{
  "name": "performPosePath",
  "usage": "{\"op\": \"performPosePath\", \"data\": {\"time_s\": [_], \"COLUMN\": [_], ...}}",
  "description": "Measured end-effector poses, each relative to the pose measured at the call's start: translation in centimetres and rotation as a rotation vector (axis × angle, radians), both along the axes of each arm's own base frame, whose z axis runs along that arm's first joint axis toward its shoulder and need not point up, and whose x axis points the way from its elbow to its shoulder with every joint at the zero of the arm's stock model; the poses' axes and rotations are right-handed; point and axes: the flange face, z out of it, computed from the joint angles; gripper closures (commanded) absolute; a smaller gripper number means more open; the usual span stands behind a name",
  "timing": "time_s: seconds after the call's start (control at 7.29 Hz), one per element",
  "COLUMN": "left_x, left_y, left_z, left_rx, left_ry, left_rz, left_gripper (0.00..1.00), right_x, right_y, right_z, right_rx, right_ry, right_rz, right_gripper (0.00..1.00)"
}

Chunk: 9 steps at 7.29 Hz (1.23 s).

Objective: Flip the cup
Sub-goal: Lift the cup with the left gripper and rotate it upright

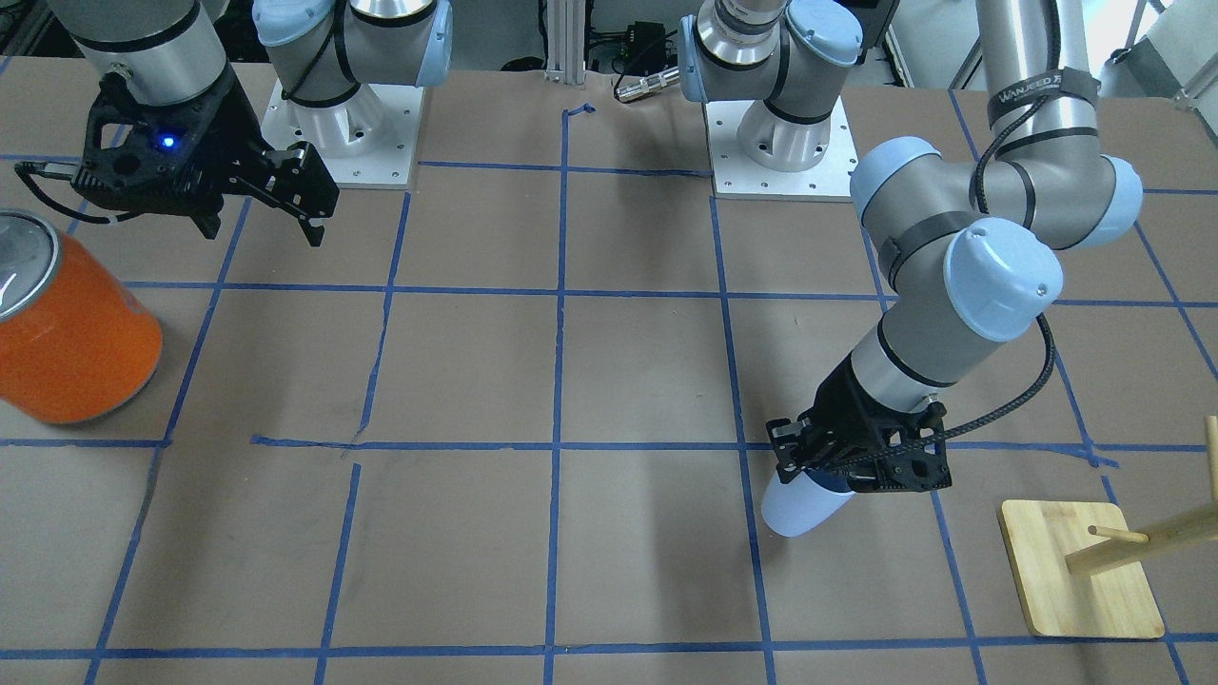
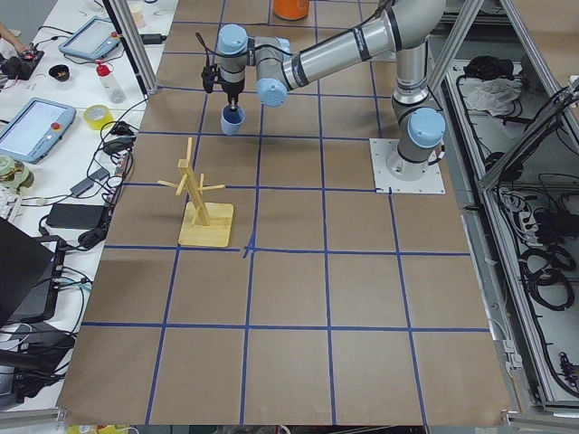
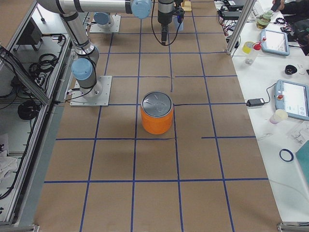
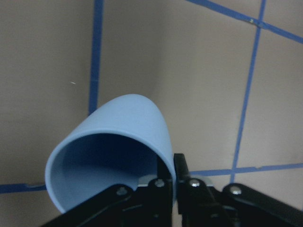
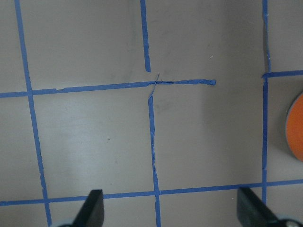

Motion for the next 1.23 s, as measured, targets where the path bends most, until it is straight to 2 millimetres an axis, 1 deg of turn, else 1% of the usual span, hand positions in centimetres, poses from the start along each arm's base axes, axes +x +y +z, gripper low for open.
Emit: {"op": "performPosePath", "data": {"time_s": [0.41, 0.82, 0.96, 1.1, 1.23], "left_x": [0.7, 1.4, 1.5, 1.5, 1.5], "left_y": [-0.9, -2.6, -2.6, -2.5, -2.5], "left_z": [-1.6, -3.7, -4.4, -4.9, -5.0], "left_rx": [0.018, 0.033, 0.046, 0.055, 0.060], "left_ry": [-0.150, -0.214, -0.218, -0.218, -0.218], "left_rz": [-0.131, -0.220, -0.237, -0.249, -0.256], "left_gripper": [1.00, 1.00, 0.81, 0.45, 0.26], "right_x": [0.0, 0.0, 0.0, 0.0, 0.0], "right_y": [0.1, 0.1, 0.1, 0.1, 0.0], "right_z": [0.0, 0.0, 0.0, 0.0, 0.0], "right_rx": [0.003, 0.003, 0.003, 0.003, 0.003], "right_ry": [0.000, 0.000, 0.000, 0.000, 0.000], "right_rz": [-0.007, 0.000, 0.001, 0.002, 0.002], "right_gripper": [0.00, 0.00, 0.00, 0.00, 0.00]}}
